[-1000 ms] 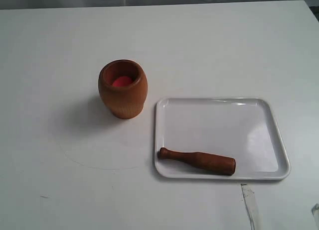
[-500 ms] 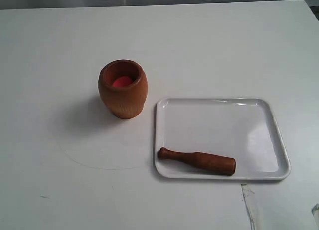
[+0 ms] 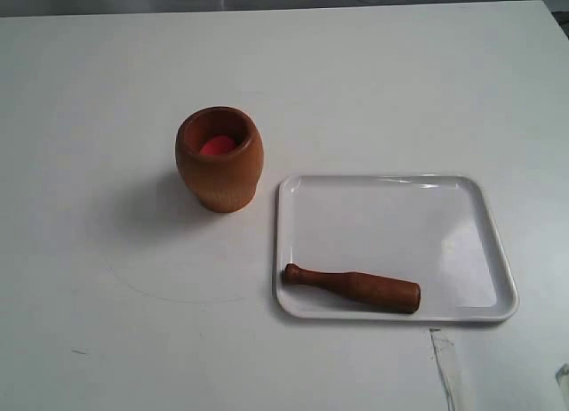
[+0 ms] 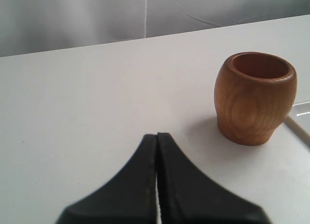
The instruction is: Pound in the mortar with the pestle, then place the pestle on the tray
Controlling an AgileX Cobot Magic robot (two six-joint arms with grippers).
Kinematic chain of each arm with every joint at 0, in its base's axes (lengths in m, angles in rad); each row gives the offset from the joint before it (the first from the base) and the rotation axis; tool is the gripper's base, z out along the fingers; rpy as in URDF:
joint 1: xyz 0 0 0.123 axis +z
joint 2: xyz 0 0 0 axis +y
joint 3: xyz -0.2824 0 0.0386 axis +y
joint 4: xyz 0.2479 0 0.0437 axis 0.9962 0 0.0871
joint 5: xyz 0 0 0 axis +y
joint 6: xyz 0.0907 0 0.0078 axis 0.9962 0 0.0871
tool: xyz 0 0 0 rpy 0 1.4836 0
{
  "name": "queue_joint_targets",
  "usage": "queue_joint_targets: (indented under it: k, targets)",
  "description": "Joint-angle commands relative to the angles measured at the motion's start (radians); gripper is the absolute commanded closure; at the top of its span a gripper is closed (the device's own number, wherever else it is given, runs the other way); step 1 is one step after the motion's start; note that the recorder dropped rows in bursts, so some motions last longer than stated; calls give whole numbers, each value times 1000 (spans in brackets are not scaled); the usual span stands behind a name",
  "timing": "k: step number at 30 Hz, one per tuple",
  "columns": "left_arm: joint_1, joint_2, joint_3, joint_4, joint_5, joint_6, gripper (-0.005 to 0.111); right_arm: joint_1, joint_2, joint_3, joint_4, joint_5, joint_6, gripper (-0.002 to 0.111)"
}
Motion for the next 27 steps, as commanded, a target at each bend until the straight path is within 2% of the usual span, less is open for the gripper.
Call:
queue_joint_targets:
  k: [1,4,7,14,27]
  targets:
    - [-8,-1,1,-7,-3,-8,107,-7,-2,27,-265,-53,260,108]
    - [-8,-1,1,-7,-3,-8,107,-11,-2,27,-364,-63,314,108]
    - [-8,-1,1,-7,-3,-8,107,-22,-2,27,-368,-72,280,108]
    - [-8,-1,1,-7,-3,-8,107,-124,-2,27,-360,-32,272,108]
    - [-8,-1,1,-7,-3,-8,107,-124,-2,27,-360,-32,251,108]
